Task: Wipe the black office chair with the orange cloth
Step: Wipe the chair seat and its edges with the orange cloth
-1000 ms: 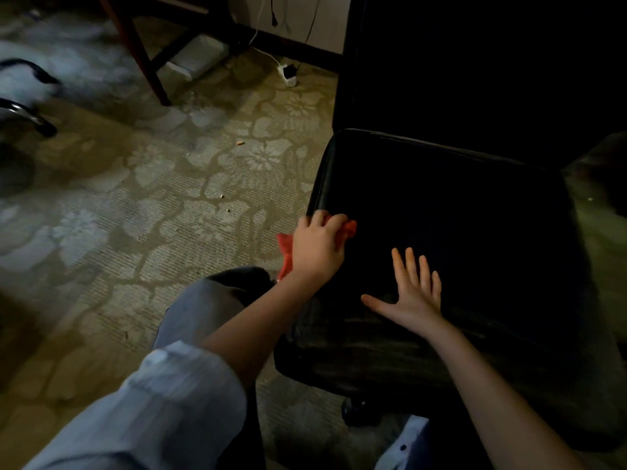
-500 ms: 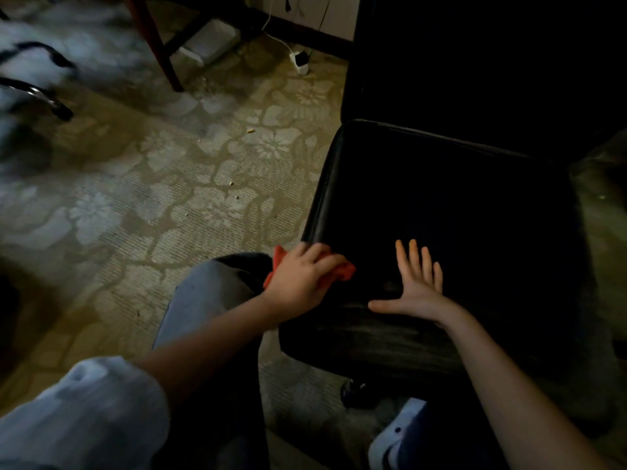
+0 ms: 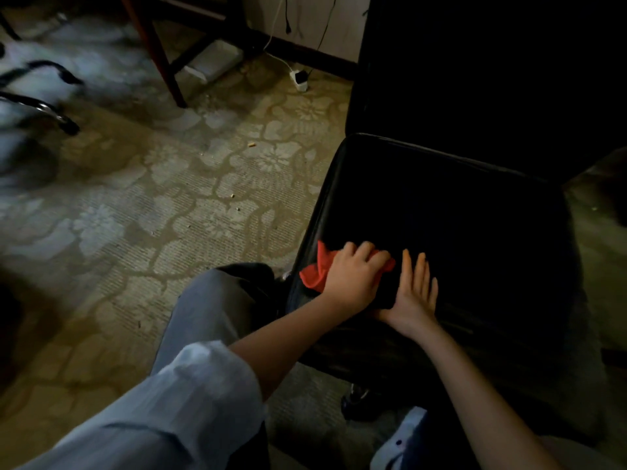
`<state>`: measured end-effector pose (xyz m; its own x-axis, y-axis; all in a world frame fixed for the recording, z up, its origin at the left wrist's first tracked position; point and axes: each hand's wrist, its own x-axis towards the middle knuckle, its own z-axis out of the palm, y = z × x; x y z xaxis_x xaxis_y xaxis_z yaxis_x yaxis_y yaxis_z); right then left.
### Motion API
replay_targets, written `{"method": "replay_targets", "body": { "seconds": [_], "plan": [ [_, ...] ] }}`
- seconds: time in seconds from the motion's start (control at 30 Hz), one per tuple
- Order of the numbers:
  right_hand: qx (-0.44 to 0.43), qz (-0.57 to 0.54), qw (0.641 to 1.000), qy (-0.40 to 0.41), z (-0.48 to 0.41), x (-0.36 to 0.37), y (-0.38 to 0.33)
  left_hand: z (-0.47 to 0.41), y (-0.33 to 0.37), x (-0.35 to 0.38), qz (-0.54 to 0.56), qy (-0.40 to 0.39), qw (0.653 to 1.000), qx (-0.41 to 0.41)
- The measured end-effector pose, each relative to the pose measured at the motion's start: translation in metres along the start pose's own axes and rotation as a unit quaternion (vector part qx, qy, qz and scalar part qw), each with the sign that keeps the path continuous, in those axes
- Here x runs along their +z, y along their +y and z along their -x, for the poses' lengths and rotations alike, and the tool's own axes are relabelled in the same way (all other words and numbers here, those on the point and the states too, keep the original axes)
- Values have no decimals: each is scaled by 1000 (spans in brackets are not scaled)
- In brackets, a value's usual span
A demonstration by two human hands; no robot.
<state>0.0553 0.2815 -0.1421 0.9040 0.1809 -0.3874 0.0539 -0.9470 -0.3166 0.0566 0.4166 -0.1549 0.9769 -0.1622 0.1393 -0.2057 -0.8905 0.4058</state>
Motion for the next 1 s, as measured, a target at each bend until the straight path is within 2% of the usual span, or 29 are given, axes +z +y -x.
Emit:
{"method": "replay_targets", "body": {
  "seconds": [0.13, 0.23, 0.3, 0.43, 0.53, 0.7, 0.83, 1.0],
  "plan": [
    [-16, 32, 999, 5, 24, 10, 3, 55, -7, -2, 14, -15, 995, 100],
    [-38, 31, 999, -10, 30, 16, 10, 84, -33, -9, 1, 37, 993, 116],
    [-46, 42, 998, -20, 30, 16, 14, 84, -52, -16, 8, 73, 996, 48],
    [-49, 60, 996, -53, 26, 14, 14, 56, -75, -21, 71, 94, 973, -197],
    [-40, 63, 995, -61, 24, 13, 8, 33, -62, -24, 76, 80, 965, -237],
    [-27, 70, 996, -43, 23, 16, 2, 22, -37, -25, 21, 71, 975, -208],
    [-27, 77, 996, -41, 24, 17, 0, 29, -9, -10, 9, 51, 996, -77],
    [-27, 100, 992, -73, 32, 13, 0, 64, -1, 1, 34, 9, 999, 32]
  ]
}}
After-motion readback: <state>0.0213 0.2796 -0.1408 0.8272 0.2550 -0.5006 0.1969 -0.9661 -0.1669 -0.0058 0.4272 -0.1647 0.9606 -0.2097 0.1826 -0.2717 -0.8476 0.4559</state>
